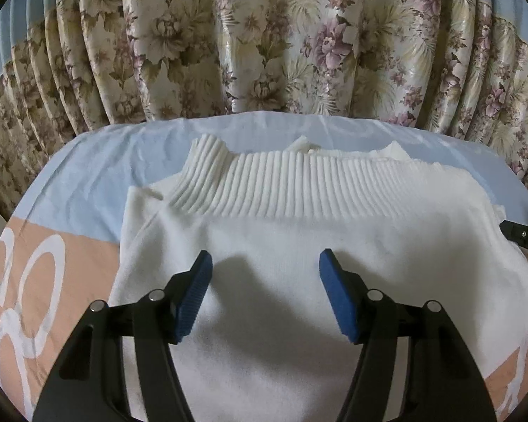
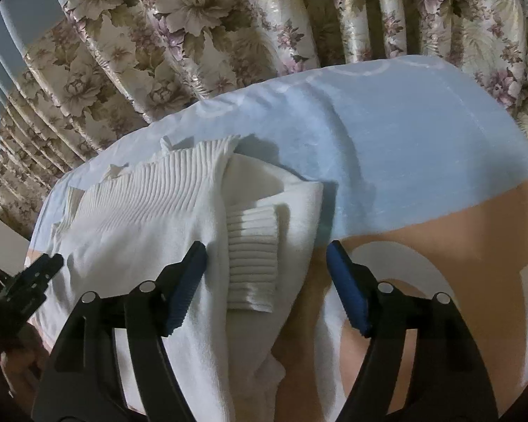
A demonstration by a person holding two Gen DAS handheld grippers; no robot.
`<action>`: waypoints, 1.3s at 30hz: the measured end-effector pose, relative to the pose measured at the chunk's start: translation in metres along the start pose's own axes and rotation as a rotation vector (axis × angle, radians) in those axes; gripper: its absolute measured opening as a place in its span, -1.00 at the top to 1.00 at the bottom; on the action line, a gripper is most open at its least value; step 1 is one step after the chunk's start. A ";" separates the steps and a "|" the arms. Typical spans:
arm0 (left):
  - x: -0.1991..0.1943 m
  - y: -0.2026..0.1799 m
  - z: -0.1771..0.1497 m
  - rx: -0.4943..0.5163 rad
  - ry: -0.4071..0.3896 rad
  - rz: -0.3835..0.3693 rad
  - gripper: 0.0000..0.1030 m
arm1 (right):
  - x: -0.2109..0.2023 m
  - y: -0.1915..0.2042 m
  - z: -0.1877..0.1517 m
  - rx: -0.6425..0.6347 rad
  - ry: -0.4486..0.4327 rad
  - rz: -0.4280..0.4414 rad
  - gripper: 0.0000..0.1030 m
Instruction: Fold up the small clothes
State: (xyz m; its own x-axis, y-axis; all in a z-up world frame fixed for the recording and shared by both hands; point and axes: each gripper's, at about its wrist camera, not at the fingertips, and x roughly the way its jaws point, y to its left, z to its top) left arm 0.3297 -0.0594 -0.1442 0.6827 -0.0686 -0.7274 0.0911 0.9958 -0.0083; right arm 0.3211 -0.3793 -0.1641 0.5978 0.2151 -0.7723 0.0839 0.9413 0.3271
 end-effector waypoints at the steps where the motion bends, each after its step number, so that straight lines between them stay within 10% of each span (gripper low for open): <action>1: 0.001 0.000 -0.001 -0.006 0.001 -0.004 -0.24 | 0.001 0.000 0.000 0.000 0.000 0.009 -0.40; 15: 0.003 0.000 -0.003 -0.003 -0.002 -0.021 -0.24 | 0.010 0.005 0.002 0.010 0.020 -0.006 -0.70; 18: 0.002 -0.001 -0.003 -0.003 -0.005 -0.027 -0.24 | 0.016 0.006 -0.001 -0.008 0.031 -0.014 -0.51; 23: 0.002 -0.003 -0.003 -0.007 -0.004 -0.030 -0.24 | 0.015 0.015 -0.001 -0.039 0.053 0.055 0.36; 39: -0.002 -0.018 -0.008 0.016 0.005 -0.060 -0.25 | -0.006 0.039 0.009 -0.088 -0.016 0.011 0.51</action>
State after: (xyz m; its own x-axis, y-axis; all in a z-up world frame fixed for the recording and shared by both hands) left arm 0.3212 -0.0767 -0.1483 0.6724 -0.1274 -0.7291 0.1431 0.9889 -0.0407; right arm 0.3283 -0.3462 -0.1421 0.6109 0.2219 -0.7600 0.0071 0.9584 0.2855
